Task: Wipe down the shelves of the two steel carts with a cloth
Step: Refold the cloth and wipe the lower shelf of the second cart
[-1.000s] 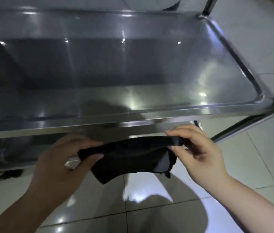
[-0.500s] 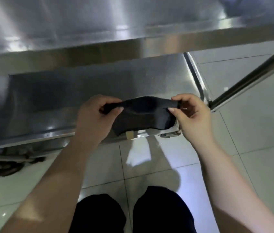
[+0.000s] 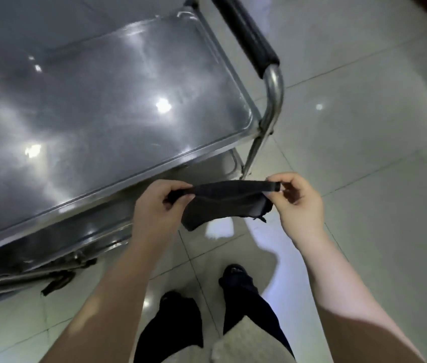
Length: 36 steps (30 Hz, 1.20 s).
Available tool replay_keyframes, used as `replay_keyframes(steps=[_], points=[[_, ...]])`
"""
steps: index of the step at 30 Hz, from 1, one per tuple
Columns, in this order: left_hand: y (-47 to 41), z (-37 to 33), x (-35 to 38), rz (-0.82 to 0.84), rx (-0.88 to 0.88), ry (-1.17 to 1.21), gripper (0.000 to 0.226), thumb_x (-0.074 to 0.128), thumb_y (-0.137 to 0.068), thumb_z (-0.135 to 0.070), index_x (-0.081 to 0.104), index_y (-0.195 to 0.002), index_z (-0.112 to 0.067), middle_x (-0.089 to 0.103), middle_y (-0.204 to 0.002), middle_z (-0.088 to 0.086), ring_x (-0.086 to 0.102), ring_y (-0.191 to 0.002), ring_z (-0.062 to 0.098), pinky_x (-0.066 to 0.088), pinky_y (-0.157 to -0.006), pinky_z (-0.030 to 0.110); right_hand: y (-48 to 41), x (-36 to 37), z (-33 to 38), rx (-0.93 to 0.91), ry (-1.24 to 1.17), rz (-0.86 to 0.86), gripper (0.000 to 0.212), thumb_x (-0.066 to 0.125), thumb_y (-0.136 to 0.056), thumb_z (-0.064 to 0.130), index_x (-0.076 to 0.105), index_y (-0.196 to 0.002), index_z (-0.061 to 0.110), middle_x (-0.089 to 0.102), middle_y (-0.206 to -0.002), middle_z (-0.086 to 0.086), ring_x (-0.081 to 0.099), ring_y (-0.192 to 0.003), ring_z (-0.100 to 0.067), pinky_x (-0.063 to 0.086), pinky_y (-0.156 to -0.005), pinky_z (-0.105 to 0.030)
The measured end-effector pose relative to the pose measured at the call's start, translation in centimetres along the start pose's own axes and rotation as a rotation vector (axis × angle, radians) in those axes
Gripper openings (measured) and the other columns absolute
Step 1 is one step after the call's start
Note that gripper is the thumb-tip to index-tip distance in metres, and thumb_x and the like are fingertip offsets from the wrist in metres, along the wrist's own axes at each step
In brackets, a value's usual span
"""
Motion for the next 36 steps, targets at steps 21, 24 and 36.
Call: replay_keyframes(steps=[21, 24, 36], points=[[-14.8, -44.4, 18.8, 0.163, 0.388, 0.132, 0.028, 0.072, -0.082, -0.022, 0.063, -0.081, -0.049, 0.063, -0.087, -0.034, 0.057, -0.084, -0.004, 0.04, -0.066, 0.001, -9.2, -39.0, 23.8, -0.177, 0.03, -0.525, 0.031, 0.067, -0.086, 0.007, 0.068, -0.094, 0.037, 0.064, -0.087, 0.023, 0.059, -0.08, 0.003, 0.049, -0.063, -0.012], [-19.4, -44.2, 18.9, 0.127, 0.35, 0.154, 0.025, 0.073, -0.081, -0.023, 0.066, -0.08, -0.047, 0.064, -0.084, -0.033, 0.058, -0.082, -0.006, 0.041, -0.065, 0.001, -14.4, -37.9, 24.1, -0.171, 0.051, -0.456, 0.028, 0.063, -0.09, 0.011, 0.066, -0.096, 0.038, 0.063, -0.088, 0.021, 0.059, -0.081, -0.003, 0.053, -0.061, -0.017], [-45.1, -37.6, 21.8, 0.083, 0.018, 0.337, 0.021, 0.075, -0.08, -0.013, 0.069, -0.083, -0.033, 0.069, -0.081, -0.011, 0.064, -0.079, 0.002, 0.048, -0.061, 0.009, -45.7, -31.0, 27.0, -0.173, 0.182, -0.05, 0.03, 0.068, -0.087, 0.004, 0.068, -0.096, 0.032, 0.067, -0.089, 0.021, 0.064, -0.084, 0.002, 0.05, -0.065, -0.01]])
Point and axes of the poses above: each hand's wrist, its own y-axis away from the middle knuckle, its own x-axis out of the palm, z = x × y, the point moved 7 cm from there along -y, towards the middle knuckle
